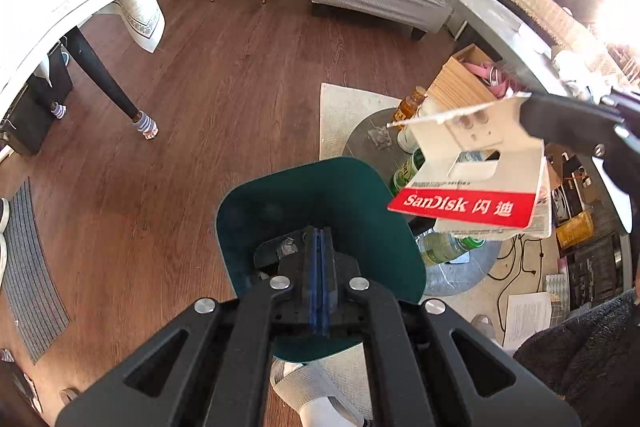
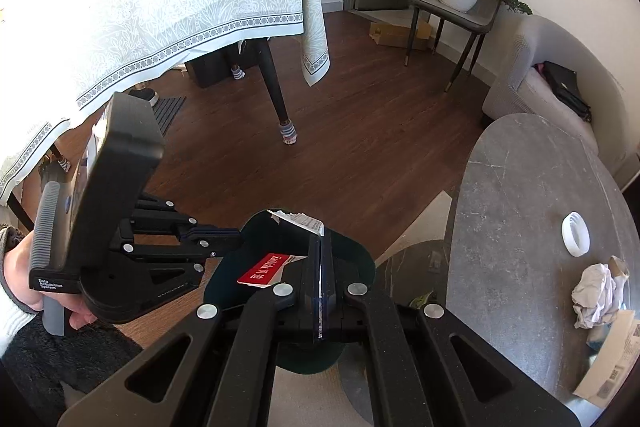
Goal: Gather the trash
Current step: 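Open the left tool over the bin while the right tool releases the SanDisk box, then bring both tools back to the table, right tool toward the white barcode box, then grasp the white barcode box with the right tool while the left tool grasps the crumpled white paper, then carry the crumpled paper and barcode box over the green bin with both tools, then open the left tool to drop the crumpled paper into the bin, then move the right tool over the bin and open it to drop the box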
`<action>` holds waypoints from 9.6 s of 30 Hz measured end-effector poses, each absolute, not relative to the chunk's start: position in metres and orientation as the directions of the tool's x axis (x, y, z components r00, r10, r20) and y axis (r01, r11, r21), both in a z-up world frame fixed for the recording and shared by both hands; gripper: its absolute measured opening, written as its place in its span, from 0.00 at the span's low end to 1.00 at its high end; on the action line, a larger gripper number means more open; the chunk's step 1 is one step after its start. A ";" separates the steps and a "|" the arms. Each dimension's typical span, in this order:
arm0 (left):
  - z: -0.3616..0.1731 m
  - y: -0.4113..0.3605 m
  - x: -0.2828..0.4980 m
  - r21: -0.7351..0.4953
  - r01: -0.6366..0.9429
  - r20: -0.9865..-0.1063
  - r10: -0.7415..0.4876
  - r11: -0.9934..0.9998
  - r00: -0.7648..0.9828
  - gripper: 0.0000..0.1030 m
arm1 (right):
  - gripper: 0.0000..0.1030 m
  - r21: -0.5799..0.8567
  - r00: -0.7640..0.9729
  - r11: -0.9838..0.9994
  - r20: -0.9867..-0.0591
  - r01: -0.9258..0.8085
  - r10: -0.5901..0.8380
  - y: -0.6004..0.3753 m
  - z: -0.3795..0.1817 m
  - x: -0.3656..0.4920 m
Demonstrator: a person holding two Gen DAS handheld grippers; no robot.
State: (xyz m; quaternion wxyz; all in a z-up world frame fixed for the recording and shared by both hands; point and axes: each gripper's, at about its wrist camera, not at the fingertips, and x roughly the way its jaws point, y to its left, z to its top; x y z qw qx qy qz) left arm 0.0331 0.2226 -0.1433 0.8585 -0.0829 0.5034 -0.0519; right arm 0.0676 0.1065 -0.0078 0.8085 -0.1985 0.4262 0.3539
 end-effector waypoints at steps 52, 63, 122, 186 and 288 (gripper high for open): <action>0.033 0.222 0.019 -0.297 -0.035 -0.484 -0.119 0.954 0.867 0.70 | 0.31 0.130 0.296 0.622 -0.793 -0.772 0.533 0.073 0.003 0.051; 0.030 0.161 0.040 -0.277 0.047 -0.489 -0.183 0.960 0.853 0.75 | 0.39 0.058 0.482 0.706 -0.692 -0.705 0.538 0.004 0.050 0.045; -0.062 -0.041 0.121 -0.031 0.259 -0.726 -0.200 0.965 0.658 0.76 | 0.00 0.166 0.624 0.905 -0.675 -0.393 0.394 -0.183 0.017 0.112; -0.032 0.052 0.108 -0.232 0.145 -0.681 -0.267 0.962 0.682 0.49 | 0.01 0.159 0.572 0.840 -0.665 -0.519 0.480 -0.134 0.049 0.102; -0.039 0.270 0.029 -0.317 -0.103 -0.708 -0.162 0.943 0.687 0.31 | 0.40 0.102 0.115 0.608 -0.945 -0.787 0.307 0.138 -0.129 0.077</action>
